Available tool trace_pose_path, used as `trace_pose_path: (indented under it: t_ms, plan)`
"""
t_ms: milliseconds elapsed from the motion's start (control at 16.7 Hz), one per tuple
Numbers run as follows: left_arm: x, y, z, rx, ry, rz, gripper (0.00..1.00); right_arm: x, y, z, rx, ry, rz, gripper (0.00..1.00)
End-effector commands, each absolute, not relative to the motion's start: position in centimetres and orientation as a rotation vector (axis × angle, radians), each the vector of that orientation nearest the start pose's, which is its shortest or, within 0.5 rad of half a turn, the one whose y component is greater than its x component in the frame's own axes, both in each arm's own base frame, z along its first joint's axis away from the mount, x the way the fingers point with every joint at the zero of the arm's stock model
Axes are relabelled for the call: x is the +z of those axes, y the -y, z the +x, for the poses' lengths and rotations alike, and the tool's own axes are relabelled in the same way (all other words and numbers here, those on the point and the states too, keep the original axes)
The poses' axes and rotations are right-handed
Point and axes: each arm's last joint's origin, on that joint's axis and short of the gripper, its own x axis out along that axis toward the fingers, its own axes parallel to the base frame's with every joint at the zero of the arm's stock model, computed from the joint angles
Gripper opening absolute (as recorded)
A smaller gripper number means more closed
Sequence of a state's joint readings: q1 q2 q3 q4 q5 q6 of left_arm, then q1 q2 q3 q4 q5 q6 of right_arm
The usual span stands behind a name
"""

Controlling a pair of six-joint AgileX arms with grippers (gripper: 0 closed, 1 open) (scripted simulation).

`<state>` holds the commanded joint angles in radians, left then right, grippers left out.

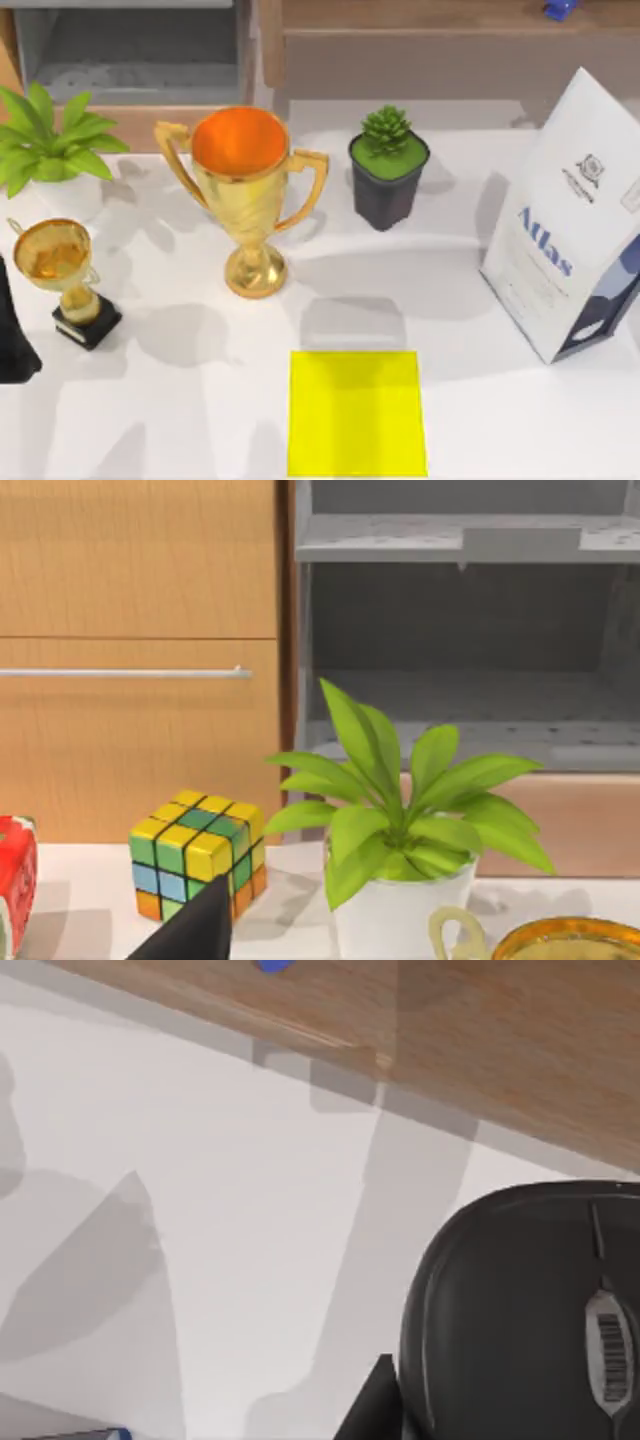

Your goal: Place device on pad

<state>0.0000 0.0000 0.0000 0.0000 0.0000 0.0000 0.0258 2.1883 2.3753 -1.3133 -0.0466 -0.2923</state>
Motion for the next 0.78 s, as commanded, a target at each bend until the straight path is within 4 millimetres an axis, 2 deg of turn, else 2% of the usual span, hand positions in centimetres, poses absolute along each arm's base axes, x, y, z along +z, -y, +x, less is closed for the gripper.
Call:
trace_pose_path:
  t_ms: [180, 360, 600, 780]
  plan:
    - [16.0, 0.1, 10.6, 0.0, 0.0, 0.0, 1.0, 35.4, -9.4, 42.2, 0.328, -1.055, -0.172, 0.0]
    - [16.0, 0.1, 10.6, 0.0, 0.0, 0.0, 1.0, 35.4, -16.8, 37.7, 0.4, -1.131, -0.051, 0.0]
    - [16.0, 0.1, 10.6, 0.0, 0.0, 0.0, 1.0, 31.8, -25.1, 31.1, 0.384, -1.353, 0.057, 0.0]
    - [16.0, 0.1, 10.6, 0.0, 0.0, 0.0, 1.0, 27.2, -28.7, 27.2, 0.258, -1.489, 0.075, 0.0]
